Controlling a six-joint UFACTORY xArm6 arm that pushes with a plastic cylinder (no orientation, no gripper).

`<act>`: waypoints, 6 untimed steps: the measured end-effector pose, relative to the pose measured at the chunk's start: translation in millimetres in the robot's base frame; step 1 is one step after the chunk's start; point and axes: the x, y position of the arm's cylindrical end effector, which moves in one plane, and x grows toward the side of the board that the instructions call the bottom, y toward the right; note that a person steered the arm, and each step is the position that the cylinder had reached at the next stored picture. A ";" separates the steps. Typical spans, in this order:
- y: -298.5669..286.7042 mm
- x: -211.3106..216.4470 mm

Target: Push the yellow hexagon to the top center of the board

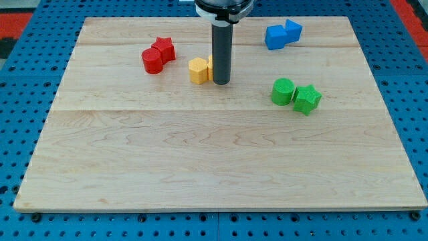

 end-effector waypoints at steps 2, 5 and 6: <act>2.2 -21.3; -37.1 -35.6; -38.3 -94.4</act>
